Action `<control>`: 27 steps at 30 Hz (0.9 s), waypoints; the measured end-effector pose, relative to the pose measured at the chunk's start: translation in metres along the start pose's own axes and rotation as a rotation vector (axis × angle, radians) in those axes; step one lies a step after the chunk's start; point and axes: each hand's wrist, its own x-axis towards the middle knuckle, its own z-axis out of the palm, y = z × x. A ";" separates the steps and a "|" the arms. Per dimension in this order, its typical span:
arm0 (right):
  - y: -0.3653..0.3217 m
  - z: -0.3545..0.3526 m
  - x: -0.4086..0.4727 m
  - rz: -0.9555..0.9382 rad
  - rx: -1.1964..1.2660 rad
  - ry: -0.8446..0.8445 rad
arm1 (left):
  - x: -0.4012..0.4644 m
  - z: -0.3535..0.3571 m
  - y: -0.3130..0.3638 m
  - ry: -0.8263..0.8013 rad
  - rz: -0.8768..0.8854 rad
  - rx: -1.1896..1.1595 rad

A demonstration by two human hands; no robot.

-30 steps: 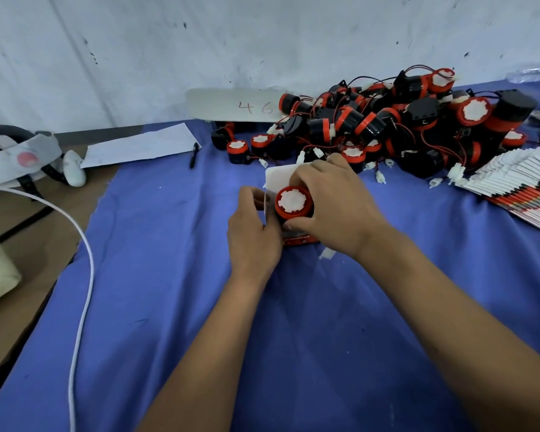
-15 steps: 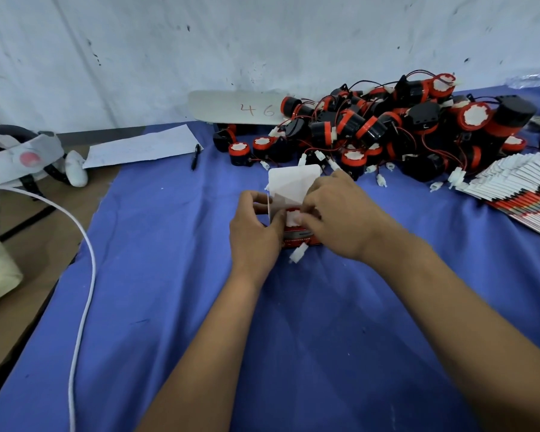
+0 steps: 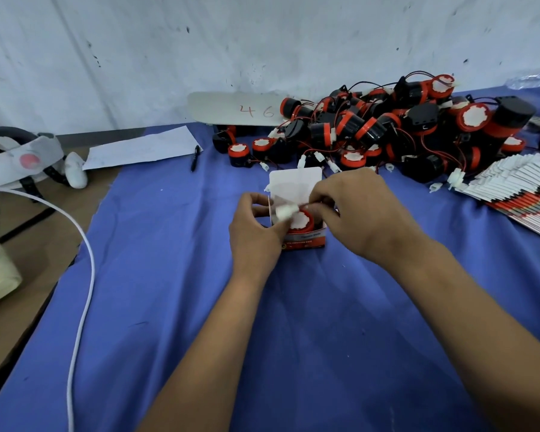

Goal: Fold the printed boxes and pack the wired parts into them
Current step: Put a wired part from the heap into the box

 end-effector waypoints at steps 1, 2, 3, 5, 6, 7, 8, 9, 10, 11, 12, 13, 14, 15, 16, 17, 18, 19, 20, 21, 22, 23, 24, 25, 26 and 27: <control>-0.005 0.001 0.001 0.055 -0.016 0.024 | 0.000 0.001 0.000 -0.002 -0.001 0.002; -0.009 0.002 0.002 0.109 -0.043 0.037 | 0.000 0.002 0.000 -0.004 0.000 0.008; -0.014 0.003 0.003 0.155 -0.086 0.043 | 0.000 0.002 0.001 -0.003 0.000 0.018; -0.024 0.004 0.007 0.231 -0.175 0.042 | 0.000 0.003 0.002 0.004 -0.004 0.046; -0.029 0.004 0.009 0.257 -0.204 0.020 | 0.000 0.003 0.002 0.007 -0.007 0.053; -0.035 0.003 0.011 0.263 -0.214 -0.019 | -0.001 0.004 0.003 0.010 -0.006 0.049; -0.040 0.004 0.013 0.251 -0.204 -0.066 | -0.002 0.005 0.004 0.013 -0.003 0.035; -0.044 0.005 0.014 0.235 -0.179 -0.114 | -0.004 0.005 0.005 0.015 0.002 0.012; -0.047 0.006 0.015 0.224 -0.153 -0.161 | -0.006 0.006 0.005 0.015 0.007 -0.013; -0.047 0.007 0.017 0.214 -0.142 -0.206 | -0.006 0.007 0.005 0.015 0.014 -0.027; -0.046 0.009 0.020 0.205 -0.143 -0.242 | -0.006 0.007 0.005 0.016 0.017 -0.032; -0.043 0.009 0.024 0.200 -0.144 -0.264 | -0.005 0.007 0.004 0.018 0.014 -0.034; -0.040 0.009 0.027 0.196 -0.150 -0.284 | -0.004 0.007 0.003 0.019 0.003 -0.039; -0.038 0.008 0.031 0.187 -0.165 -0.309 | -0.003 0.007 0.003 0.019 -0.013 -0.047; -0.036 0.007 0.034 0.173 -0.186 -0.334 | -0.002 0.008 0.002 0.015 -0.031 -0.058; -0.034 0.007 0.036 0.162 -0.204 -0.354 | -0.002 0.008 0.002 0.009 -0.046 -0.073; -0.032 0.007 0.038 0.163 -0.209 -0.362 | -0.001 0.009 0.002 0.001 -0.057 -0.086; -0.030 0.008 0.039 0.170 -0.207 -0.356 | -0.001 0.009 0.001 -0.004 -0.063 -0.094; -0.028 0.010 0.040 0.181 -0.203 -0.341 | 0.000 0.010 0.001 -0.006 -0.066 -0.098; -0.027 0.012 0.040 0.192 -0.200 -0.323 | 0.001 0.010 0.000 -0.007 -0.067 -0.097; -0.026 0.013 0.041 0.200 -0.196 -0.306 | 0.002 0.010 0.000 -0.007 -0.066 -0.091; -0.025 0.015 0.042 0.209 -0.190 -0.295 | 0.002 0.010 0.000 -0.008 -0.064 -0.080; -0.025 0.016 0.043 0.217 -0.190 -0.292 | 0.002 0.010 0.000 -0.009 -0.062 -0.065; -0.025 0.016 0.044 0.231 -0.202 -0.300 | 0.002 0.011 0.000 -0.011 -0.057 -0.050; -0.026 0.017 0.045 0.235 -0.225 -0.306 | 0.001 0.011 0.000 -0.013 -0.046 -0.036; -0.026 0.018 0.046 0.238 -0.240 -0.314 | 0.001 0.011 0.000 -0.014 -0.032 -0.025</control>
